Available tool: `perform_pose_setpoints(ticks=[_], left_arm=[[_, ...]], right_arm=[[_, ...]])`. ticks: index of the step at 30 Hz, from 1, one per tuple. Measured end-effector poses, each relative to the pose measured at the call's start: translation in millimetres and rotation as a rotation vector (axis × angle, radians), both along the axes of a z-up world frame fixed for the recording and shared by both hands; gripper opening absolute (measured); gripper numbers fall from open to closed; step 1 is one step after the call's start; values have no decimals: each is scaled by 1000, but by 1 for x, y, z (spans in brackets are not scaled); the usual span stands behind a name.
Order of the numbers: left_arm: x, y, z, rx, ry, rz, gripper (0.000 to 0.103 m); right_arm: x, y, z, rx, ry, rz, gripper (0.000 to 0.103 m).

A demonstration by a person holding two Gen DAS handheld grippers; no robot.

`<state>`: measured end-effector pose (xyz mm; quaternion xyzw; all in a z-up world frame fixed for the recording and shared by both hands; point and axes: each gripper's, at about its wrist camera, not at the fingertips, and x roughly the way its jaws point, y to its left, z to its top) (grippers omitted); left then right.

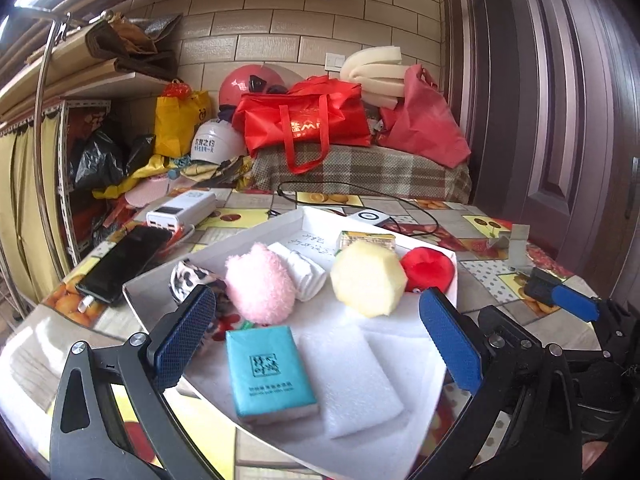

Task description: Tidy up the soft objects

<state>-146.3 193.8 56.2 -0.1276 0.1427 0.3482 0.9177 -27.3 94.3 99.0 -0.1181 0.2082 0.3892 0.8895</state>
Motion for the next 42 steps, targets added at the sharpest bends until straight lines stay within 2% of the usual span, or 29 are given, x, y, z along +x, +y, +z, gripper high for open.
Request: perform_pose_setpoints(ticks=[2,4,7,13,18,20,21,24,26,28,31,36,42], left_arm=[[1,-2,-3,-73,-2,-4,103],[7,-5,-7,-91,51,17,103],[11,-15,-7,-48,88,44,103],[6,-43,-3,96,119,130,103],[6,-59,-6,68,126,53,103],[11,-67,-7,83,161,40,103],[13,-70,-7,96,180,46,103],[17,-80,-7,137,221,98,103],[17,-81,-7,133,228,105,103],[15,-80,-9,113,229,107,103],[15,-78,-10,84,235,109,103],[15,-80,-11,77,237,88,103],[15,-81,-11,76,237,80,103]], right_arm=[[3,-13,1,16,6,-16,103],[7,-25,3,39,17,-35,103],[14,-48,5,102,41,-63,103],[19,-96,9,138,28,-107,103],[27,-141,14,93,-4,-199,103],[39,-160,12,75,42,-281,103],[47,-171,10,83,95,-318,103],[73,-203,-3,190,307,-337,103],[80,-218,-7,236,355,-387,103],[75,-229,-3,292,337,-412,103],[54,-238,9,341,225,-439,103],[30,-235,23,356,62,-440,103],[24,-230,26,351,13,-412,103]])
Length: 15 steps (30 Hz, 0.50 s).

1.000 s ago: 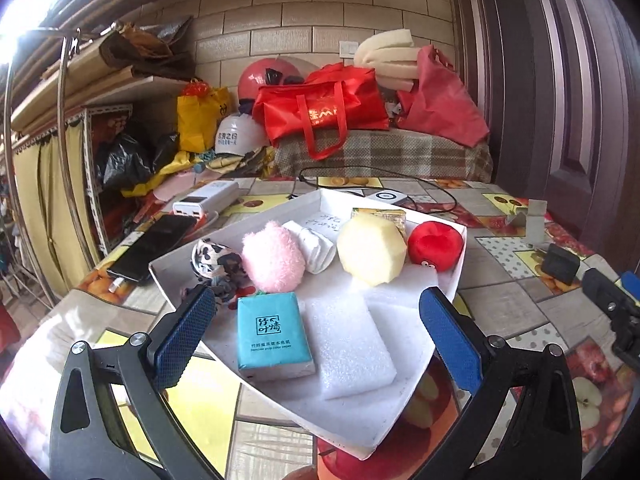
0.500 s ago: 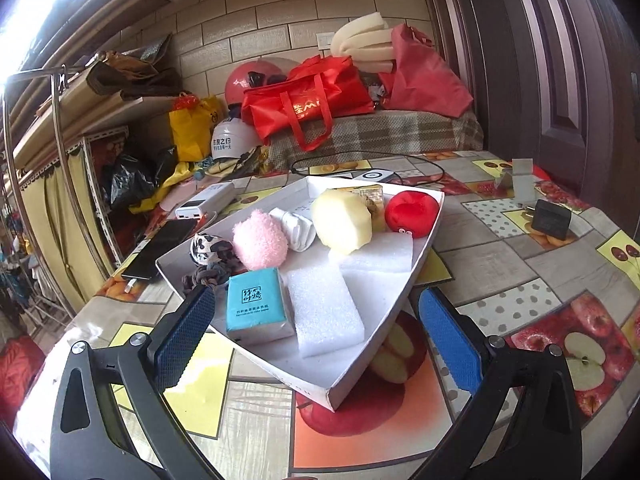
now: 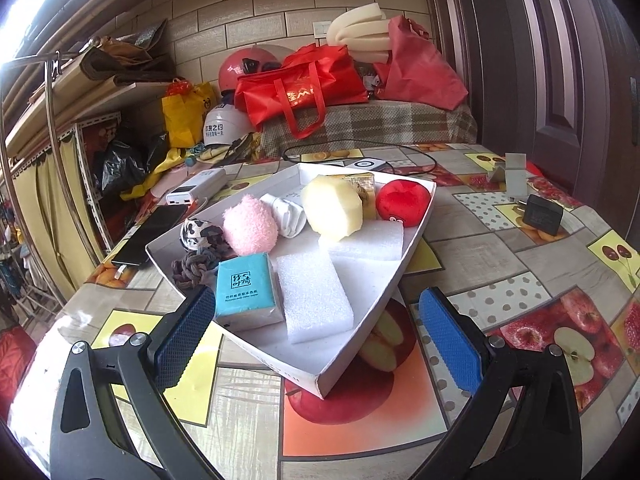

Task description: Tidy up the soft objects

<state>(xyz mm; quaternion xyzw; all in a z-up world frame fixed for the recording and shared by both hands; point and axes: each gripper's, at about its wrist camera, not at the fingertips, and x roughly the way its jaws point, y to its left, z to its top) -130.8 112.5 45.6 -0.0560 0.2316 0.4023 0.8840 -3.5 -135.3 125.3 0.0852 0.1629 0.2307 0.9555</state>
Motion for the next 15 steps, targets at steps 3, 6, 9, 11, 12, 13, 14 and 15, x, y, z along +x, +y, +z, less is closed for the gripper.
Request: perform_pose_setpoints(ticks=[3,6,9,11,12,13,14,15], left_arm=[[0,0,0,0,-2,2,103],[-1,0,0,-1,-5,7,103],[-1,-1,1,0,-10,7,103],[-1,-1,1,0,-9,7,103],[-1,-1,1,-2,-10,7,103],[-1,-1,1,-7,-10,4,103],[-1,-1,0,-14,-10,0,103],[-2,1,1,-20,-10,-4,103]], right_arm=[[-8,3,2,-18,-43,-2,103],[-18,10,4,-54,-88,2,103],[-23,16,5,-84,-121,8,103],[-25,18,5,-98,-133,12,103],[-26,20,6,-104,-136,14,103],[-26,21,6,-108,-139,16,103],[-26,21,5,-110,-141,19,103],[-26,21,5,-113,-142,20,103]])
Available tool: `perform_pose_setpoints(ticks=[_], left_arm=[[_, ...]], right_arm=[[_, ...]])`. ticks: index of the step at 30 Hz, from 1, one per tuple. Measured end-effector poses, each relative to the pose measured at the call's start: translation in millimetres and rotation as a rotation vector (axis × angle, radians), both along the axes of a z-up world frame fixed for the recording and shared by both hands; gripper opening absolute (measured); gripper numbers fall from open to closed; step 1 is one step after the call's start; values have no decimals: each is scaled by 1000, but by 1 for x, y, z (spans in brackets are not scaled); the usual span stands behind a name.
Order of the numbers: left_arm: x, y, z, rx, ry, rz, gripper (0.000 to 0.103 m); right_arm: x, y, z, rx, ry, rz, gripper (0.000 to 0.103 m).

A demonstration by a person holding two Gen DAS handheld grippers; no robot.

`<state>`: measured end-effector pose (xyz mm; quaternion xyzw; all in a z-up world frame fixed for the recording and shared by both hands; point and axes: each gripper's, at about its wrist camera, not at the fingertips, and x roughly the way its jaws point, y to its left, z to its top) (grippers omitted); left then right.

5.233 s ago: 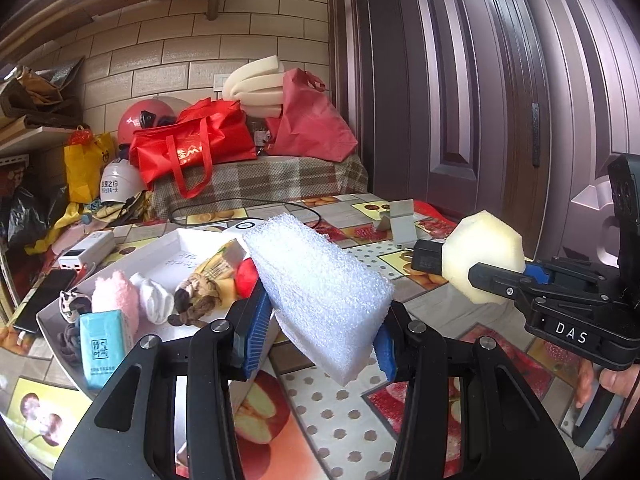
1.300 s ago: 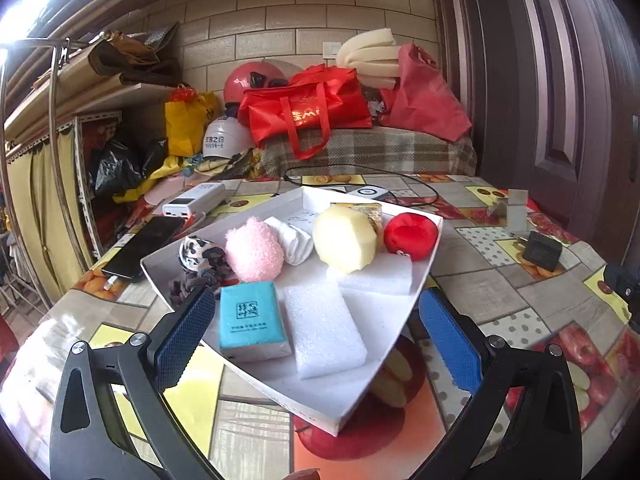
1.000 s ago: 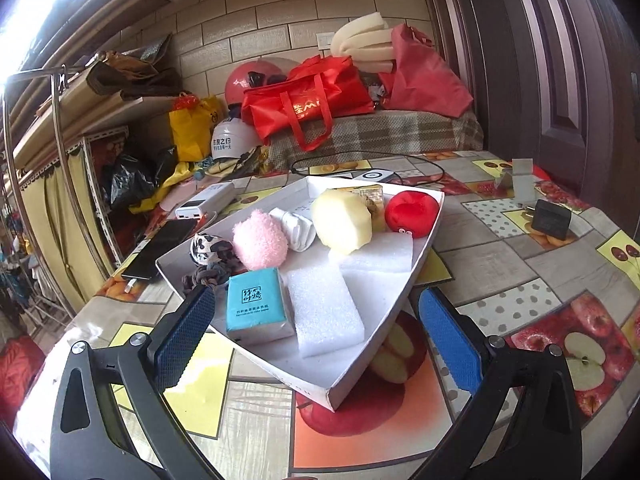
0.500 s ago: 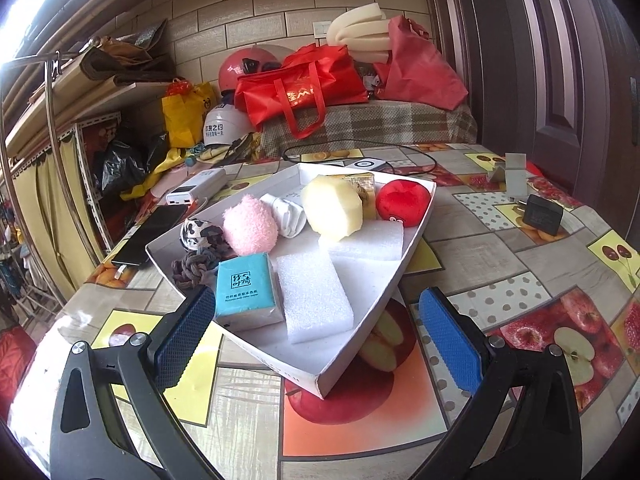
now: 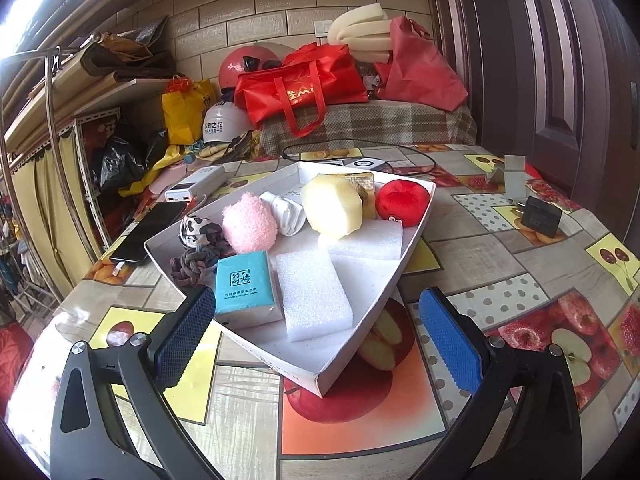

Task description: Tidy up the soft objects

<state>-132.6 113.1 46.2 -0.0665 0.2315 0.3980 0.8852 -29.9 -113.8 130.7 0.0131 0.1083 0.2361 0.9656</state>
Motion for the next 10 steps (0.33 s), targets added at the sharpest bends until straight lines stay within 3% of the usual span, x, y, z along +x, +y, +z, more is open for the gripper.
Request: perform_pose_setpoints(ticks=[10], left_arm=[[-1,4,1,-37,-16,-35,103]], right_arm=[[0,2,0,-6,3,1,103]])
